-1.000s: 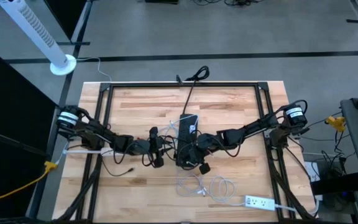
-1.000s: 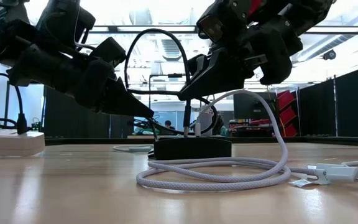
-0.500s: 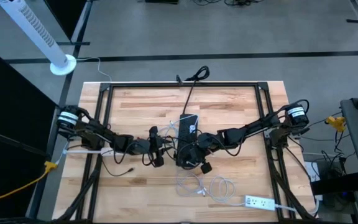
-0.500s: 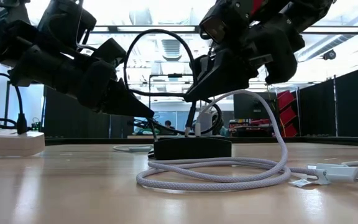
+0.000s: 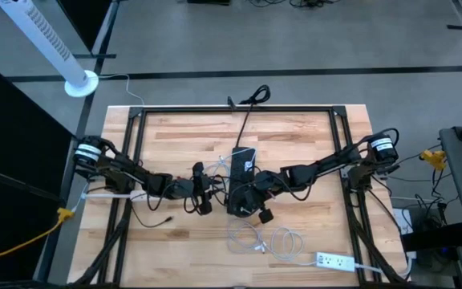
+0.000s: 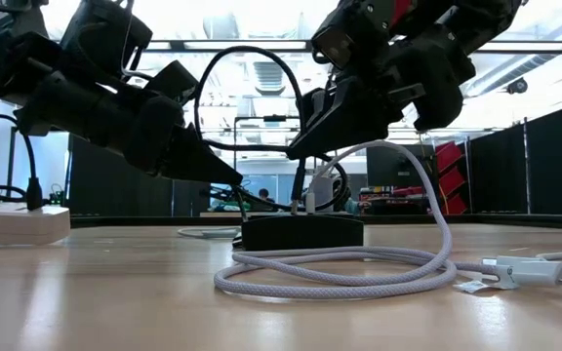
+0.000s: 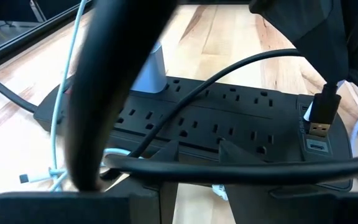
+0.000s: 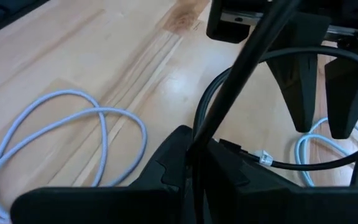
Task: Insert USB
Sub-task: Insert the black charger cable into the black outlet extension, then return to Home Position
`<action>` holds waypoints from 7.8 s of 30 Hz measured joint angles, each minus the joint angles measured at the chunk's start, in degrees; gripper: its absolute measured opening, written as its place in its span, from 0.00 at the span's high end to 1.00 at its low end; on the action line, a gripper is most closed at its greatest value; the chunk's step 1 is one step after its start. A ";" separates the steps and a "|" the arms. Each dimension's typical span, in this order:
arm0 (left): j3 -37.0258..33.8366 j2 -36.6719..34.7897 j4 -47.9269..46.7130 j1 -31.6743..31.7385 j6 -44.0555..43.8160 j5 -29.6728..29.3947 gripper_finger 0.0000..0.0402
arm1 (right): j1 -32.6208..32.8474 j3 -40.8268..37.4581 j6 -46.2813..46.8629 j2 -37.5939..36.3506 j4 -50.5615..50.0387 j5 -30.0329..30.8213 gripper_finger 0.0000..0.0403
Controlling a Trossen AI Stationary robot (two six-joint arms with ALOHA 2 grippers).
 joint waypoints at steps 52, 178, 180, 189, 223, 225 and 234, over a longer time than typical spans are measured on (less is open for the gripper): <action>0.11 0.00 0.42 0.68 -1.70 0.02 0.74 | 2.68 5.12 -8.62 0.74 -9.36 8.06 0.94; -23.56 -83.31 -30.81 1.54 8.60 0.67 1.00 | -17.00 -38.12 17.59 -44.69 25.65 -0.03 0.93; -23.58 -85.48 -32.01 2.75 6.95 0.61 1.00 | -16.96 -38.18 19.27 -45.17 25.55 -0.30 0.98; -20.52 -95.51 -49.62 3.10 4.97 0.31 1.00 | -17.22 -40.34 18.07 -53.16 24.29 0.74 0.97; -20.70 -93.84 -50.58 3.10 9.95 3.13 1.00 | -17.46 -49.46 26.51 -84.47 -6.65 15.45 0.99; -20.70 -93.67 -50.60 3.10 9.96 3.13 0.99 | -17.46 -49.46 26.53 -84.19 -6.58 15.43 0.99; -20.70 -92.47 -50.62 3.10 9.94 3.13 0.99 | -17.55 -49.46 30.69 -83.99 -5.65 13.63 0.99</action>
